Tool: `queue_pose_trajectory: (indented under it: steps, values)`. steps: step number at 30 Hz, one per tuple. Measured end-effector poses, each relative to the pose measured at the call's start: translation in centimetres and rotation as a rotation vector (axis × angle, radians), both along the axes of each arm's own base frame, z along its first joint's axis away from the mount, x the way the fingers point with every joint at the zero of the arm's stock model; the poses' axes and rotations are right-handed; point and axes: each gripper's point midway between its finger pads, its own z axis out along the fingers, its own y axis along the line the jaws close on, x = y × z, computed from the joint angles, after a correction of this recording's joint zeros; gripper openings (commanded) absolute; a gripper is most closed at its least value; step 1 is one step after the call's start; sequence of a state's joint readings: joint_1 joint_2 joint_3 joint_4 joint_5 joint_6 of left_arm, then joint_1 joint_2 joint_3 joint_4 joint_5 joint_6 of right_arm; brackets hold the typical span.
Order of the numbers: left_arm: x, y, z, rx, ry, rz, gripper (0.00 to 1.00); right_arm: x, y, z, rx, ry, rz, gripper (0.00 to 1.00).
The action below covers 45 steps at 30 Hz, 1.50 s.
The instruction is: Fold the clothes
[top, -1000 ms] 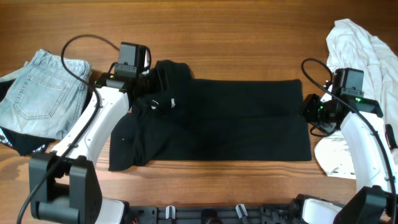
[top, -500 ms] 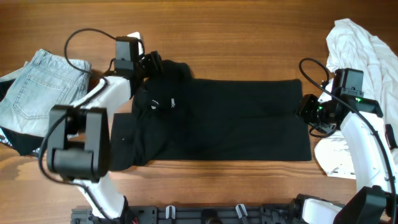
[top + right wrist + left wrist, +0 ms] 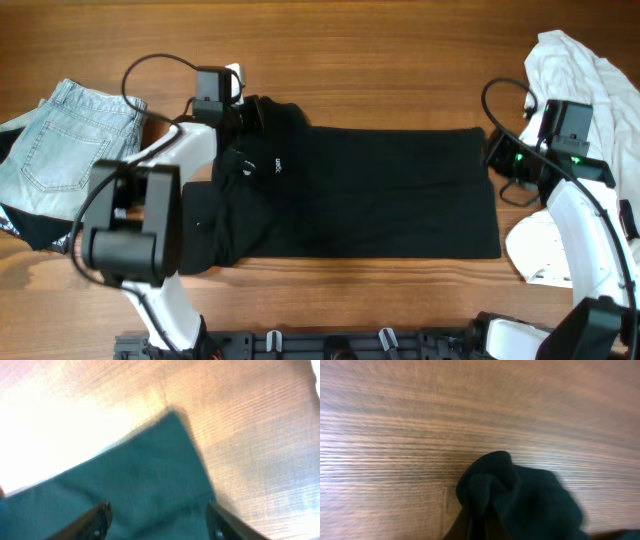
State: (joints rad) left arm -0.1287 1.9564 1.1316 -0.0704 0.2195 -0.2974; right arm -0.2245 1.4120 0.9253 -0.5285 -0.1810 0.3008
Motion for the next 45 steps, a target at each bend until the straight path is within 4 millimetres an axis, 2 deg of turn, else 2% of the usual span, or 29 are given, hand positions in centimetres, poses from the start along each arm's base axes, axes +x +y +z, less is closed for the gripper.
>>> queue_pose_trajectory:
  steps: [3, 5, 6, 7, 8, 13, 17, 21, 26, 27, 29, 30, 38, 43, 45]
  values:
    - [-0.7, 0.1, 3.8, -0.007, -0.032, 0.0, 0.04, 2.9, -0.8, -0.4, -0.024, -0.078, -0.003, 0.69]
    - [-1.7, 0.1, 5.3, -0.011, -0.02, -0.004, 0.04, 4.6, -1.2, -2.6, -0.023, -0.079, -0.003, 0.7]
    - [-2.4, 0.2, 5.0, -0.007, 0.014, -0.005, 0.04, 4.9, -1.2, -3.2, -0.022, -0.076, -0.003, 0.7]
    - [-3.1, 0.3, 4.5, -0.003, 0.048, -0.005, 0.04, 5.3, -1.3, -5.2, -0.016, -0.049, -0.002, 0.7]
    - [-4.0, 0.4, 3.8, 0.003, 0.092, -0.005, 0.04, 5.9, -1.4, -6.2, -0.016, -0.05, -0.003, 0.7]
    - [-5.5, 0.6, 2.9, 0.012, 0.168, -0.005, 0.04, 6.5, -1.6, -9.6, -0.003, -0.015, -0.01, 0.7]
    - [-5.9, 0.5, 2.7, 0.015, 0.186, -0.007, 0.04, 7.3, -1.5, -9.7, -0.007, -0.041, -0.007, 0.7]
    - [-6.1, 0.0, 2.6, 0.016, 0.187, -0.021, 0.04, 8.2, -0.6, -9.7, 0.011, -0.06, -0.013, 0.63]
    - [-6.4, -1.0, 2.6, 0.019, 0.189, -0.044, 0.04, 8.3, 0.0, -10.0, 0.02, -0.046, -0.038, 0.4]
    - [-6.4, -1.0, 2.6, 0.019, 0.189, -0.044, 0.04, 8.2, -0.2, -10.1, 0.018, -0.039, -0.054, 0.33]
    - [-6.4, -1.0, 2.6, 0.019, 0.189, -0.044, 0.04, 7.8, -0.6, -10.4, 0.01, -0.013, -0.088, 0.07]
    - [-6.4, -1.0, 2.6, 0.019, 0.189, -0.044, 0.04, 7.6, -0.8, -10.5, 0.003, -0.002, -0.103, 0.04]
    - [-6.3, -0.6, 2.5, 0.039, 0.188, -0.031, 0.04, 6.9, -1.2, -10.8, 0.001, 0.043, -0.148, 0.04]
    - [-6.4, -0.4, 2.8, 0.038, 0.187, -0.028, 0.04, 4.5, -0.9, -10.5, 0.001, 0.186, -0.136, 0.04]
    - [-6.5, -0.4, 4.3, 0.035, 0.159, -0.027, 0.04, 3.6, -0.8, -9.4, -0.009, 0.226, -0.119, 0.04]
